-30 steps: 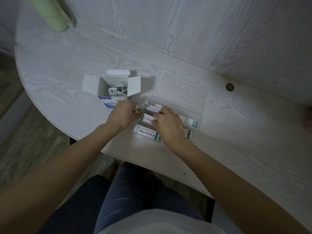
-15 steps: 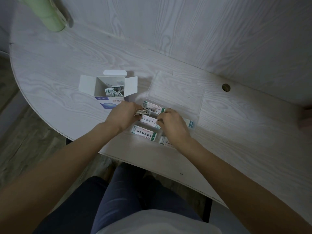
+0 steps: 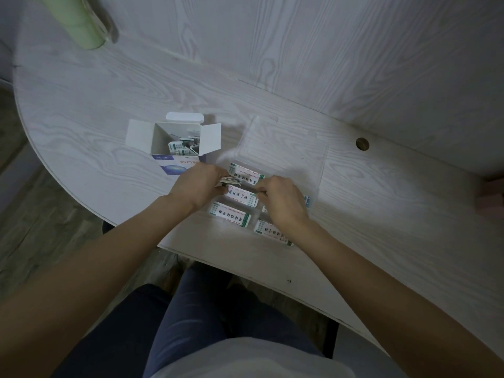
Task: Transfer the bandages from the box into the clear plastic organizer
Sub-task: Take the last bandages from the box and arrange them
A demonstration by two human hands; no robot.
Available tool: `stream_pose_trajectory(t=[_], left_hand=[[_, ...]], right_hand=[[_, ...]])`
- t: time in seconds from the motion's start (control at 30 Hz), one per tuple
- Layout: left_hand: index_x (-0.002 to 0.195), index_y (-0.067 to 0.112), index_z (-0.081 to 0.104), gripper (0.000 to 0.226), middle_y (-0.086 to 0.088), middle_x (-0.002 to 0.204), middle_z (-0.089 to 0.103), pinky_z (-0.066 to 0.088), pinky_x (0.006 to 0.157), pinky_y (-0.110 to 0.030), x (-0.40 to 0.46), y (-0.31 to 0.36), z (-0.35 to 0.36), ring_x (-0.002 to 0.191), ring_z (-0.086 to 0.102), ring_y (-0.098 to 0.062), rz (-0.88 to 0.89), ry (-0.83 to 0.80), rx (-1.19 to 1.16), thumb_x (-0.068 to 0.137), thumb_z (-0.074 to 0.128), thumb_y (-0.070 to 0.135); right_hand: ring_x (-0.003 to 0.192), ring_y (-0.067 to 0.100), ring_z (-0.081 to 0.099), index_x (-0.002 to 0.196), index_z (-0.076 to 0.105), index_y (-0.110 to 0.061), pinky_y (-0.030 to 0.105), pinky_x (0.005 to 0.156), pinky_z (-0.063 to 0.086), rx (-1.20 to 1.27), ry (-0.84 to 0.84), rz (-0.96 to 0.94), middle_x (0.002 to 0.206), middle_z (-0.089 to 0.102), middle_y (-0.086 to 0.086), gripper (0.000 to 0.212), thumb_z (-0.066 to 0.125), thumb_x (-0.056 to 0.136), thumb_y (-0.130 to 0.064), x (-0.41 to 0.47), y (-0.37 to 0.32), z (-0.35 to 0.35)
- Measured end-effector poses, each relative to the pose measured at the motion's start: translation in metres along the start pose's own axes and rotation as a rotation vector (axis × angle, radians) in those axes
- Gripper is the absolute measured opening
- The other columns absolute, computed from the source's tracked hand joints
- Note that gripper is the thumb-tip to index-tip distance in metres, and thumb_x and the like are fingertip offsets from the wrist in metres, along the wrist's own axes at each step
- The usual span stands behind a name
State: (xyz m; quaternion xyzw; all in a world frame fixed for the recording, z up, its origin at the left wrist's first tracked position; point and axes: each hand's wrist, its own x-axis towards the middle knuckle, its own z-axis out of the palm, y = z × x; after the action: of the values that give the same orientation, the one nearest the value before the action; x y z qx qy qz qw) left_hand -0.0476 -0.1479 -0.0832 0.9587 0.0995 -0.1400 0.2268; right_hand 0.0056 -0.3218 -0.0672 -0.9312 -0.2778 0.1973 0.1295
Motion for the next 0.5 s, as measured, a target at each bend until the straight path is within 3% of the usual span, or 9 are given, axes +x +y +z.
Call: stream_pose_trajectory(t=[0.1,0.17,0.27,0.5], left_hand=[[0.094,0.012,0.066,0.012,-0.014,0.090,0.068,0.044,0.066,-0.033,-0.001,0.004,-0.001,0.088,0.062,-0.033,-0.005,-0.005,0.013,0.088,0.062,0.022],[0.096,0.012,0.066,0.013,-0.014,0.090,0.068,0.045,0.066,-0.033,-0.001,0.004,-0.001,0.088,0.062,-0.033,-0.013,-0.008,0.016,0.089,0.062,0.022],[0.092,0.014,0.066,0.011,-0.013,0.088,0.068,0.050,0.068,-0.035,-0.002,0.005,-0.001,0.085,0.063,-0.032,0.002,-0.001,-0.006,0.088,0.061,0.023],[0.104,0.013,0.068,0.021,-0.013,0.094,0.069,0.050,0.068,-0.033,0.000,0.011,0.002,0.086,0.064,-0.031,0.031,-0.011,0.007,0.090,0.060,0.026]], right_hand=[[0.091,0.021,0.058,0.094,0.069,-0.012,0.028,0.067,0.042,-0.034,-0.035,-0.061,0.099,0.060,0.005,0.018,0.053,0.091,-0.003,-0.003,0.005,-0.008],[0.097,0.022,0.057,0.102,0.068,-0.014,0.027,0.068,0.039,-0.079,-0.057,-0.123,0.099,0.060,0.005,0.022,0.053,0.092,-0.002,-0.003,0.006,-0.010],[0.092,0.020,0.054,0.099,0.066,-0.014,0.027,0.063,0.034,-0.174,-0.058,-0.166,0.087,0.055,0.002,0.027,0.052,0.087,0.005,0.000,0.004,-0.007],[0.095,0.023,0.055,0.111,0.065,-0.016,0.030,0.065,0.041,-0.222,-0.068,-0.214,0.100,0.061,0.005,0.029,0.058,0.088,0.000,0.006,0.003,0.000]])
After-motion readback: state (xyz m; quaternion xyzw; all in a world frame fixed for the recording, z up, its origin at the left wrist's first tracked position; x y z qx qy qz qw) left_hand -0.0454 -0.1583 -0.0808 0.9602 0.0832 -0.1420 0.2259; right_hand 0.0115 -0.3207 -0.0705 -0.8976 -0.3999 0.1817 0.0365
